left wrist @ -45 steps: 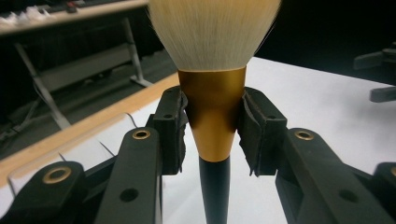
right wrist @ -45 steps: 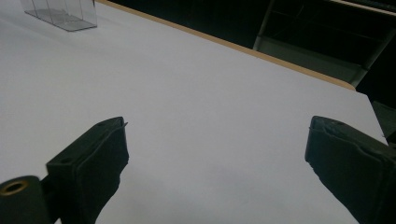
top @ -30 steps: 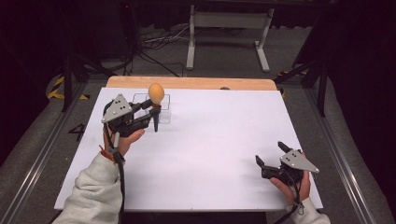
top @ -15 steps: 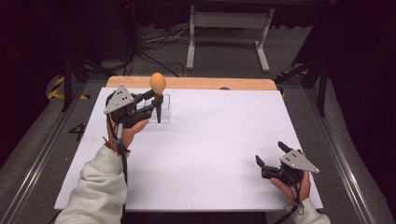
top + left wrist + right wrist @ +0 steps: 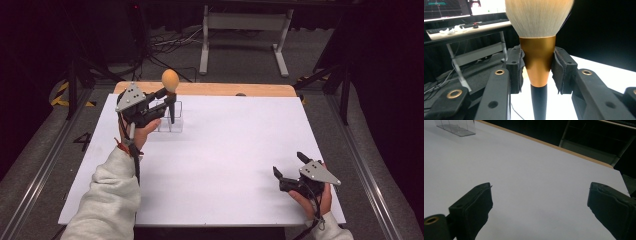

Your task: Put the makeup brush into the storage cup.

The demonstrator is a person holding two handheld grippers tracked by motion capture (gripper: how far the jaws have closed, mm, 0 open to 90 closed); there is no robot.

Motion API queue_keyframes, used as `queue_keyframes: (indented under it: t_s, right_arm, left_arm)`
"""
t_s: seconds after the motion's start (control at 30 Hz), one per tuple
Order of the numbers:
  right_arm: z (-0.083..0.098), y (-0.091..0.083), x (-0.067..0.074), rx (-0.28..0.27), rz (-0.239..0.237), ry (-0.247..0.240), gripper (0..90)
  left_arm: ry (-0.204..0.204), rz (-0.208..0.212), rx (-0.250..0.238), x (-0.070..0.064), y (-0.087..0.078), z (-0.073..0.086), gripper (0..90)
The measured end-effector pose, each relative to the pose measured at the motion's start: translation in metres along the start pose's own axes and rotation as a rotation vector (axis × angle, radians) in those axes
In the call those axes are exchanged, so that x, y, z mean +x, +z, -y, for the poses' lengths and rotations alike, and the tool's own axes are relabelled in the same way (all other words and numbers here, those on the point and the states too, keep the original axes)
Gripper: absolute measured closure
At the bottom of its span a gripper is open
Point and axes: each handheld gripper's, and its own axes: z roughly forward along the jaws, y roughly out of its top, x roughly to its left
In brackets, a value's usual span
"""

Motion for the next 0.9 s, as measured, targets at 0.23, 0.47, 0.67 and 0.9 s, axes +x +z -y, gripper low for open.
queue_keyframes:
  t_s: [0.23,0.47,0.67,0.9]
  right_arm:
    - [0.001,0.001,0.001,0.005,-0.003,0.002,6.7]
    - [0.001,0.000,-0.001,0.001,-0.002,0.006,6.7]
    - [0.001,0.000,0.000,0.000,-0.005,0.001,6.8]
    - [0.001,0.000,-0.001,0.000,-0.009,0.003,6.9]
  left_arm:
    - [-0.012,-0.019,0.001,0.011,0.014,0.001,63.0]
    - [-0.032,-0.018,-0.014,0.022,0.023,0.001,62.9]
    - [-0.035,-0.037,-0.011,0.027,0.030,-0.001,62.9]
    - [-0.029,-0.052,0.012,0.029,0.040,0.001,63.0]
